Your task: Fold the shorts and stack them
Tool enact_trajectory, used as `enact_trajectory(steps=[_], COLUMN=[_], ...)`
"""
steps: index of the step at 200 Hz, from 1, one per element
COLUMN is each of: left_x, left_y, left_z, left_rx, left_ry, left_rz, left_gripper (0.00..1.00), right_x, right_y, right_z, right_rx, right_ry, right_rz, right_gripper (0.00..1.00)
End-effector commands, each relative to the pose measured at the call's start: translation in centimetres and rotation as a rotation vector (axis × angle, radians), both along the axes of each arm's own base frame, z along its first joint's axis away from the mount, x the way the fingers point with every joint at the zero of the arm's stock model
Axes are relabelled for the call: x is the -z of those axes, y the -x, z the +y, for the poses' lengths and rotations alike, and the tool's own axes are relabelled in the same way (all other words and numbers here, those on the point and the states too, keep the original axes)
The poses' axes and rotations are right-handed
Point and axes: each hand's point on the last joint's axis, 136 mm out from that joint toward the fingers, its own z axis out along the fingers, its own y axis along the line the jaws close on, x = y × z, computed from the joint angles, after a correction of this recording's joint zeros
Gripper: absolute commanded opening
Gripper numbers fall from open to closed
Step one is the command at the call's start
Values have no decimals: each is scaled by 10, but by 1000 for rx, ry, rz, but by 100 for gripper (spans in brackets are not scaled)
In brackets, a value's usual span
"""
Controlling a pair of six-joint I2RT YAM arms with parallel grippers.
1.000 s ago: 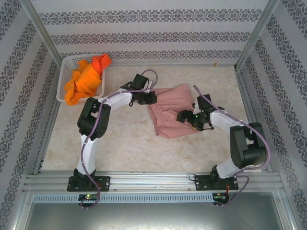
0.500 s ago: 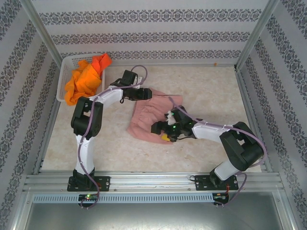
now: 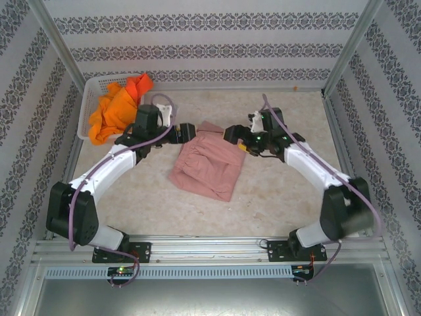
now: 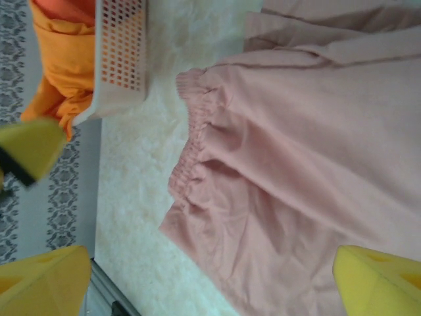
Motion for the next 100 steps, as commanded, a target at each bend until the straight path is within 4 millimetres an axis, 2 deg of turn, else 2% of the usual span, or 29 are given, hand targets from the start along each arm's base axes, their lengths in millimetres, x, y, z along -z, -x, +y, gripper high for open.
enact_trajectory(steps=[1, 21, 46, 77, 100], left_x=[11, 37, 78, 129, 158], left_y=[31, 58, 79, 84, 76], left_z=[-31, -56, -68, -61, -54], left_rx=[106, 209, 248, 199, 147], left_ry=[14, 2, -40, -83, -124], left_rz=[18, 60, 132, 253, 299], left_gripper=[83, 83, 83, 82, 83], right_x=[31, 52, 74, 97, 107], right_y=[-16, -33, -46, -50, -42], right_z=[14, 31, 39, 25, 12], right_rx=[-58, -79, -73, -3, 57], right_ry=[22, -4, -13, 7, -9], right_rz=[81, 136, 181, 222, 262], right_gripper=[94, 93, 92, 92, 92])
